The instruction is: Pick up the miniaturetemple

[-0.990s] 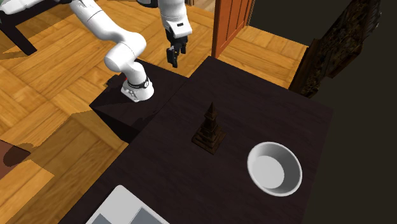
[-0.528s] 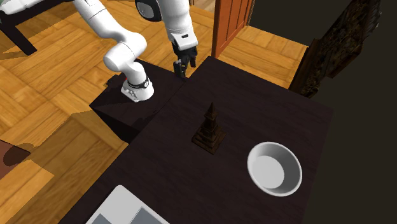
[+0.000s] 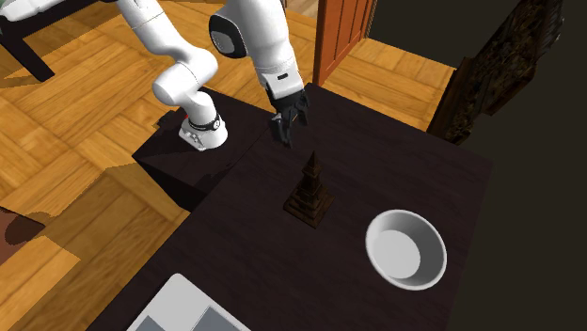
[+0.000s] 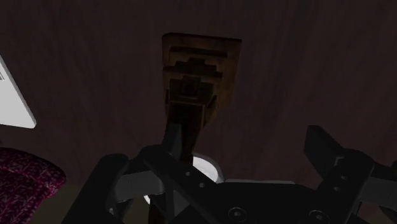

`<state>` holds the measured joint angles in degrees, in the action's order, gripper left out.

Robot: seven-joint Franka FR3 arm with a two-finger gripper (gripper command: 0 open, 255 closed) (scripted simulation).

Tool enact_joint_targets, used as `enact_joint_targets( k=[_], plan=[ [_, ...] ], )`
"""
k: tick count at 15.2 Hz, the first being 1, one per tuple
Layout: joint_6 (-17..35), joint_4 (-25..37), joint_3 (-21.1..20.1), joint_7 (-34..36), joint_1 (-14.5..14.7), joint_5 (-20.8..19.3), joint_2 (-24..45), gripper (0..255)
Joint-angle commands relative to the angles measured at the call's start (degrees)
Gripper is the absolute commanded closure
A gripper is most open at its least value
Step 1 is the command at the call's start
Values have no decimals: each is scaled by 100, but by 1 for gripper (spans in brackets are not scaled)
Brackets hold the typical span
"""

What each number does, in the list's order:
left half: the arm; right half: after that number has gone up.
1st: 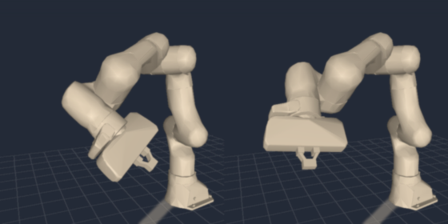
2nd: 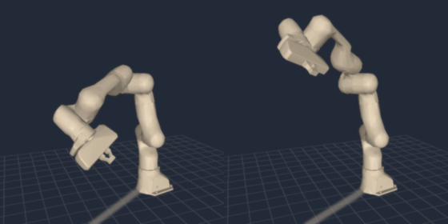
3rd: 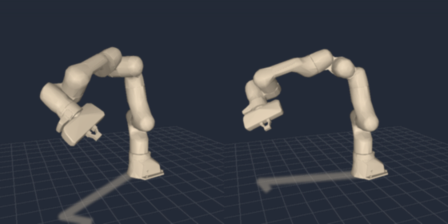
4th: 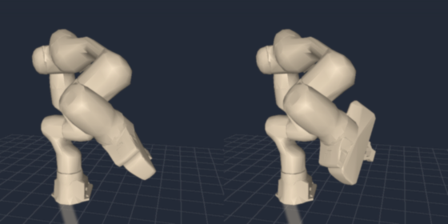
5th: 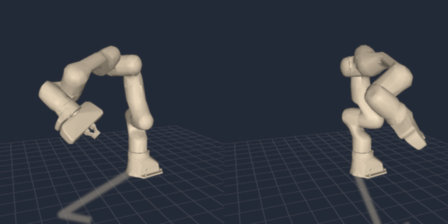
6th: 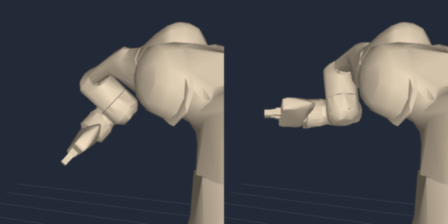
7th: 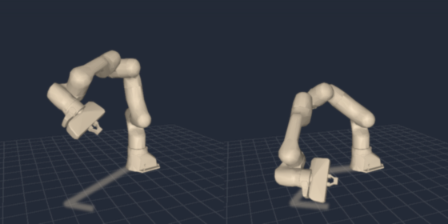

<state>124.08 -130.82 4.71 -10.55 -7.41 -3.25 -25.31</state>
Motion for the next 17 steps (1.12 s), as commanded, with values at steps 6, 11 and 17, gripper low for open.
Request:
enact_joint_targets(
  k=[6,11,17],
  plan=[
    [1054,699,330,-179,-144,75,883,0],
    [1424,486,360,-195,-154,90,987,0],
    [1702,263,367,-194,-154,91,1043,255]
  ],
)
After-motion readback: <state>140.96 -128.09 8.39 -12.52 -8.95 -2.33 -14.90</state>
